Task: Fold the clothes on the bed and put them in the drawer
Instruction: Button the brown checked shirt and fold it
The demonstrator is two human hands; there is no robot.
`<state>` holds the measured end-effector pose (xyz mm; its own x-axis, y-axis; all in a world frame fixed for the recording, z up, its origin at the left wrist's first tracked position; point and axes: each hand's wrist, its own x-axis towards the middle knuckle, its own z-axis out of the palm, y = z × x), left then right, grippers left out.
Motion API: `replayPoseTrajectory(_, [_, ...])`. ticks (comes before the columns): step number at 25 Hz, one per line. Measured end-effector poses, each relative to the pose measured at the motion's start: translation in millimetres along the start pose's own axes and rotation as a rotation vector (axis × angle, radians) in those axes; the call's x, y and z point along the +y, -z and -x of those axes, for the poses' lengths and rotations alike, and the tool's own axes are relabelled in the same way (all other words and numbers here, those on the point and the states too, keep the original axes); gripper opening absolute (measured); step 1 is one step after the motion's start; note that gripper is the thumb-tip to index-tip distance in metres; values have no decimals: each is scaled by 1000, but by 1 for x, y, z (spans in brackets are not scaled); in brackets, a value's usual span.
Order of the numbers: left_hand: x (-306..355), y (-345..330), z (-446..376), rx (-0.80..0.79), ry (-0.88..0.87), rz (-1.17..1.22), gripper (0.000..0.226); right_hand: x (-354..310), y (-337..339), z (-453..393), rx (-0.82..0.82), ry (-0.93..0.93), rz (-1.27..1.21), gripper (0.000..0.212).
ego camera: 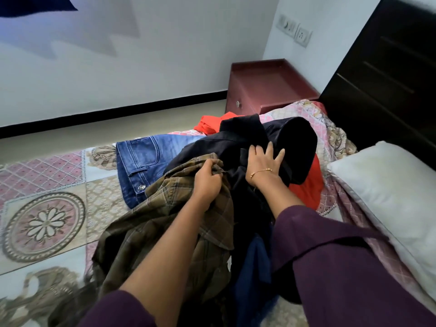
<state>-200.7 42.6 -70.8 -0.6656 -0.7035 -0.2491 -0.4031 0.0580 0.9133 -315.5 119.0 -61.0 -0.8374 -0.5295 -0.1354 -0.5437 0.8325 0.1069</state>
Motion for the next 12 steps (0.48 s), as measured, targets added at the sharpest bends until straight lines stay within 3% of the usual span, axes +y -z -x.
replayPoseTrajectory(3, [6, 20, 39, 230, -77, 14, 7, -27, 13, 29, 571, 214, -423, 33])
replayPoseTrajectory(4, [11, 31, 54, 247, -107, 54, 10, -39, 23, 43, 596, 282, -648, 33])
replayPoseTrajectory(5, [15, 44, 69, 247, -146, 109, 15, -55, 34, 56, 424, 304, -863, 32])
replayPoseTrajectory(6, [20, 58, 82, 267, -175, 155, 18, -71, 46, 69, 152, 261, -1001, 31])
replayPoseTrajectory(8, [37, 93, 109, 319, -211, 161, 16, -101, 71, 98, -423, 69, -1198, 48])
replayPoseTrajectory(10, [57, 128, 134, 377, -256, 83, 29, -122, 100, 127, -701, -63, -1450, 64])
replayPoseTrajectory(12, [82, 165, 168, 399, -319, 56, 39, -135, 129, 153, -804, -61, -1589, 64])
